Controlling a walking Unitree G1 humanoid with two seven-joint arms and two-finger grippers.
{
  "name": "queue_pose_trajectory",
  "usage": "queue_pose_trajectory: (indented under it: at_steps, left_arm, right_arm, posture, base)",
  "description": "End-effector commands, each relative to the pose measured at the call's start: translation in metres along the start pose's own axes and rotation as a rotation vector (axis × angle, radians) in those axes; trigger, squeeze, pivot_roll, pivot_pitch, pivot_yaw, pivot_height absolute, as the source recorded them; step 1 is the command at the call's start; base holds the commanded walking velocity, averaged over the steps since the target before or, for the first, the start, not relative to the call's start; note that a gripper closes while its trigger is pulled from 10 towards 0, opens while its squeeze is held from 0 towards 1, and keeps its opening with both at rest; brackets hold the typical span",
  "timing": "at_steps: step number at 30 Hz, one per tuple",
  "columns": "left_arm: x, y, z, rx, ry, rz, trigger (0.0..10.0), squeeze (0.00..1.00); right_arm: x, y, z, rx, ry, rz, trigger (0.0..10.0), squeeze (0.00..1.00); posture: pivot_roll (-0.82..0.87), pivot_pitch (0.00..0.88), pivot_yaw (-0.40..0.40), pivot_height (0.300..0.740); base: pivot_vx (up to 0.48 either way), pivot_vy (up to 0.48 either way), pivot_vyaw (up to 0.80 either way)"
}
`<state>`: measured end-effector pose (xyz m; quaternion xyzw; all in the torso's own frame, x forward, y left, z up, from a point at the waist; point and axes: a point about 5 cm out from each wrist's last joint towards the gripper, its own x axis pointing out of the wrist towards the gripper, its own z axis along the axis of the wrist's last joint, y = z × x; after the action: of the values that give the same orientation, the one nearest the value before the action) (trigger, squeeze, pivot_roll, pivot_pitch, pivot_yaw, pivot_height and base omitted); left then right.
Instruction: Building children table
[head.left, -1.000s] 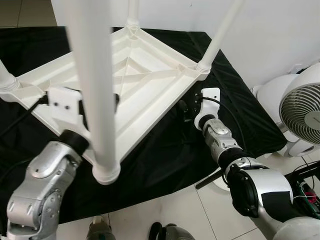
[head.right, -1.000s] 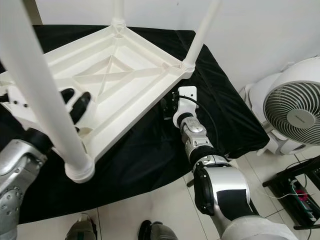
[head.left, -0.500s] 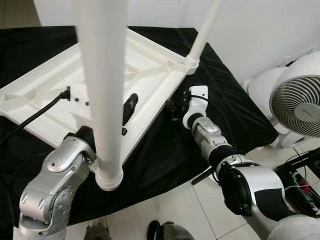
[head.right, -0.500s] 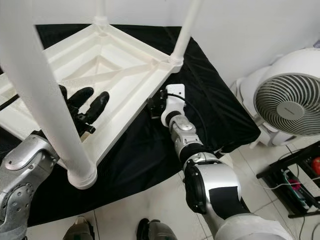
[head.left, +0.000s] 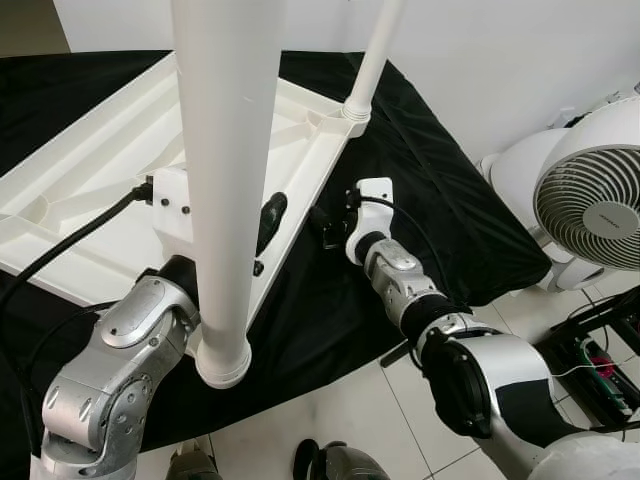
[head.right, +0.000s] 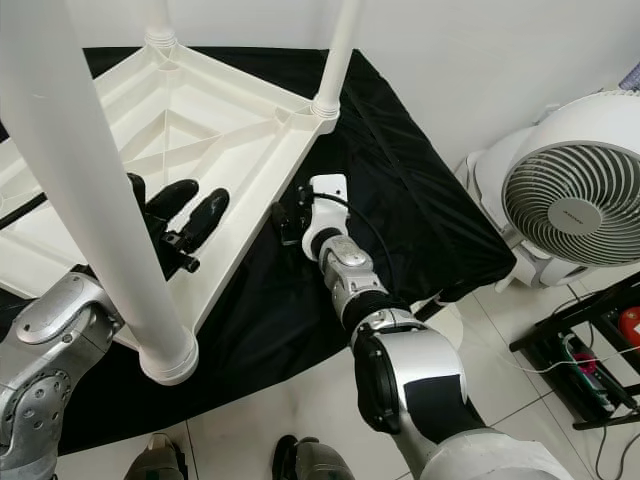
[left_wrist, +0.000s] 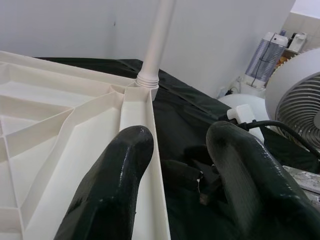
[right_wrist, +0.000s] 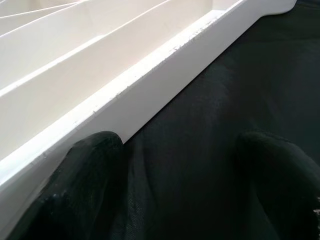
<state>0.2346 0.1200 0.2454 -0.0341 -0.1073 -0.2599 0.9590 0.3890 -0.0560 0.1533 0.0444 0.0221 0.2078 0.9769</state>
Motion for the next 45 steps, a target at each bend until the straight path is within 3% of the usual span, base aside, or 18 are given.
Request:
queue_pose_trajectory:
  at_steps: [1, 3, 12, 17, 23, 25, 27, 29, 31, 35, 36, 37, 38, 39, 41, 43, 44, 45]
  left_arm:
    - [-0.001, -0.009, 0.002, -0.025, -0.008, -0.035, 10.0, 0.0]
    - [-0.001, -0.008, 0.002, -0.03, -0.004, -0.024, 10.0, 0.0]
    - [-0.001, -0.006, 0.003, -0.034, 0.0, -0.014, 10.0, 0.0]
    - [-0.001, -0.007, 0.003, -0.033, 0.001, -0.01, 10.0, 0.0]
    - [-0.001, -0.004, 0.003, -0.036, 0.0, 0.011, 10.0, 0.0]
    - [-0.001, -0.003, 0.002, -0.036, 0.0, 0.012, 10.0, 0.0]
    - [0.0, -0.001, 0.001, -0.035, 0.003, 0.017, 10.0, 0.0]
    - [0.0, -0.001, 0.001, -0.035, 0.003, 0.017, 10.0, 0.0]
    - [0.002, 0.002, 0.002, -0.04, -0.009, 0.028, 10.0, 0.0]
    - [0.008, 0.006, 0.003, -0.021, -0.024, 0.051, 10.0, 0.0]
    - [0.015, 0.012, 0.002, -0.008, -0.021, 0.104, 10.0, 0.0]
    - [0.015, 0.012, 0.002, -0.008, -0.021, 0.104, 10.0, 0.0]
    - [0.023, 0.019, -0.003, 0.0, -0.004, 0.158, 10.0, 0.0]
    - [0.023, 0.019, -0.003, 0.0, -0.004, 0.158, 10.0, 0.0]
    - [0.03, 0.032, -0.014, 0.039, 0.043, 0.254, 10.0, 0.0]
    - [0.03, 0.036, -0.017, 0.052, 0.059, 0.263, 10.0, 0.0]
    - [0.027, 0.04, -0.019, 0.07, 0.074, 0.257, 10.0, 0.0]
    - [0.027, 0.04, -0.019, 0.07, 0.074, 0.257, 10.0, 0.0]
  right_arm:
    - [0.006, 0.025, 0.001, 0.008, 0.014, 0.073, 10.0, 0.0]
    - [0.01, 0.039, 0.006, 0.024, 0.004, 0.11, 10.0, 0.0]
    - [0.013, 0.067, 0.009, -0.02, 0.001, 0.205, 10.0, 0.0]
    - [0.013, 0.068, 0.008, -0.032, 0.0, 0.206, 10.0, 0.0]
    - [0.006, 0.023, 0.01, -0.072, -0.056, 0.06, 10.0, 0.0]
    - [0.005, 0.018, 0.011, -0.077, -0.066, 0.045, 10.0, 0.0]
    - [-0.001, -0.002, 0.016, -0.064, -0.127, 0.026, 10.0, 0.0]
    - [-0.001, -0.002, 0.016, -0.064, -0.127, 0.026, 10.0, 0.0]
    - [-0.007, -0.017, 0.022, -0.071, -0.188, 0.029, 10.0, 0.0]
    - [-0.015, -0.032, 0.025, -0.072, -0.238, 0.027, 10.0, 0.0]
    - [-0.022, -0.043, 0.025, -0.086, -0.266, 0.023, 10.0, 0.0]
    - [-0.022, -0.043, 0.025, -0.086, -0.266, 0.023, 10.0, 0.0]
    - [-0.031, -0.053, 0.023, -0.098, -0.289, 0.029, 10.0, 0.0]
    - [-0.031, -0.053, 0.023, -0.098, -0.289, 0.029, 10.0, 0.0]
    - [-0.049, -0.062, 0.02, -0.138, -0.317, 0.11, 10.0, 0.0]
    - [-0.058, -0.062, 0.019, -0.147, -0.32, 0.173, 10.0, 0.0]
    - [-0.068, -0.059, 0.02, -0.157, -0.32, 0.264, 10.0, 0.0]
    - [-0.068, -0.059, 0.02, -0.157, -0.32, 0.264, 10.0, 0.0]
  posture:
    - [0.26, 0.176, -0.147, 0.74]
    - [0.27, 0.171, -0.141, 0.74]
    - [0.27, 0.169, -0.138, 0.74]
    - [0.27, 0.171, -0.141, 0.74]
    - [0.24, 0.176, -0.138, 0.74]
    - [0.24, 0.176, -0.138, 0.74]
    - [0.22, 0.174, -0.13, 0.74]
    - [0.22, 0.174, -0.13, 0.74]
    - [0.2, 0.173, -0.119, 0.74]
    - [0.2, 0.174, -0.114, 0.74]
    - [0.18, 0.169, -0.109, 0.74]
    - [0.18, 0.169, -0.109, 0.74]
    - [0.17, 0.168, -0.106, 0.74]
    - [0.17, 0.168, -0.106, 0.74]
    - [0.16, 0.165, -0.101, 0.74]
    - [0.16, 0.165, -0.101, 0.74]
    - [0.16, 0.166, -0.098, 0.74]
    - [0.16, 0.166, -0.098, 0.74]
  base:
    - [0.0, 0.0, 0.0]
    - [0.0, 0.0, 0.0]
    - [0.0, 0.0, 0.0]
    - [0.0, 0.0, 0.0]
    - [0.0, 0.0, 0.0]
    - [0.0, 0.0, 0.0]
    - [0.0, 0.0, 0.0]
    - [0.0, 0.0, 0.0]
    - [0.0, 0.0, 0.0]
    - [0.0, 0.0, 0.0]
    - [0.0, 0.0, 0.0]
    - [0.0, 0.0, 0.0]
    - [0.0, 0.0, 0.0]
    - [0.0, 0.0, 0.0]
    - [0.0, 0.0, 0.0]
    - [0.0, 0.0, 0.0]
    - [0.0, 0.0, 0.0]
    - [0.0, 0.0, 0.0]
